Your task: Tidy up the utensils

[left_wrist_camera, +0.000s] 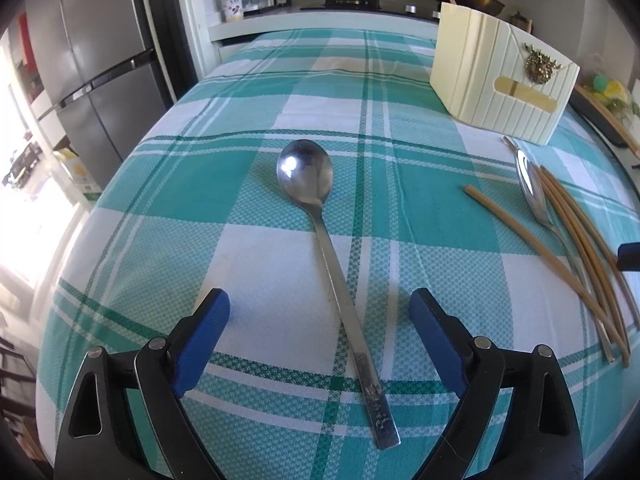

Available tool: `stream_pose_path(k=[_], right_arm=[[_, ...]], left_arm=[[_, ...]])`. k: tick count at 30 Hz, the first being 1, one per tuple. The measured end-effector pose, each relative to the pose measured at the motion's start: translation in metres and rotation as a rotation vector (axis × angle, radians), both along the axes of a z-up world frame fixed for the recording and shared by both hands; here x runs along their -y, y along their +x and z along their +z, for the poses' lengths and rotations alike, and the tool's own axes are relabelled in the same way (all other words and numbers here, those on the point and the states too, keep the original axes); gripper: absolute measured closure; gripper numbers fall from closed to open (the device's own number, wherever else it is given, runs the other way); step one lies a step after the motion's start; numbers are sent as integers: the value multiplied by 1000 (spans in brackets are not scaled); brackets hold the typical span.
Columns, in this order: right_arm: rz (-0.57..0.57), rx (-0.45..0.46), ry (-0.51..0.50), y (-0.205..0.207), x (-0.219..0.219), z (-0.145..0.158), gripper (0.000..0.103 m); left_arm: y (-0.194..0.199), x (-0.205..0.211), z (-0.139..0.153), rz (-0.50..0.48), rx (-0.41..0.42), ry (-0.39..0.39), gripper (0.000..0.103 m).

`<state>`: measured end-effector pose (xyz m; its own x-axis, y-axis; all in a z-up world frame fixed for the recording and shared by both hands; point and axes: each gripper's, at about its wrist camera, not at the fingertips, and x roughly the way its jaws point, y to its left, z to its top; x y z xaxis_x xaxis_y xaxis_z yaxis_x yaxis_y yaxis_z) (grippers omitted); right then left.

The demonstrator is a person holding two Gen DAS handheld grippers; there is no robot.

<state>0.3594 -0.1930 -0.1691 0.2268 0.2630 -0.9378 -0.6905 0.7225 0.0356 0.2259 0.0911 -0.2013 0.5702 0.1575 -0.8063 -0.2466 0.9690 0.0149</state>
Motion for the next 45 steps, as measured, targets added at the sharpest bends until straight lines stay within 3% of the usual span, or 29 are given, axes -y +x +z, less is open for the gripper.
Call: stream_pose_path(k=[2,7,10,14,17,21,24,26,28,36,45], right_arm=[[10,-11,-51,-3,0,-5,86],[-25,34,-49,-7,-2,-5,87],[-151,75,-8,-7,5,-5,95],[-384,112,79,-13,32,-7,97],[-458,134,72,-31,45,-7,98],[-455,141,28,-47,48,-6,98],[-448,133,36,-49,51,-6,91],[-445,119,57,-47,53,-5,78],[-438,117,43,-46,52,-6,55],[-346,112,-14,-34,43,-7,54],[-294,91,-34,-3,29,-7,54]], left_arm=[[0,0,0,0,0,0,10],[0,0,-1,3,3,0,8],[-1,0,-2,-1,0,2,8],[-7,-6,-1,-11,-20,-1,7],[-15,-20,0,-17,-39,-1,7],[-23,-45,-1,7,-62,-16,6],[-24,-59,-2,19,-70,-29,6],[-23,-64,-1,22,-74,-16,6],[-21,-66,-1,11,-81,-16,6],[6,-47,-3,-199,-118,-49,3],[45,-42,-2,-265,-121,-76,4]])
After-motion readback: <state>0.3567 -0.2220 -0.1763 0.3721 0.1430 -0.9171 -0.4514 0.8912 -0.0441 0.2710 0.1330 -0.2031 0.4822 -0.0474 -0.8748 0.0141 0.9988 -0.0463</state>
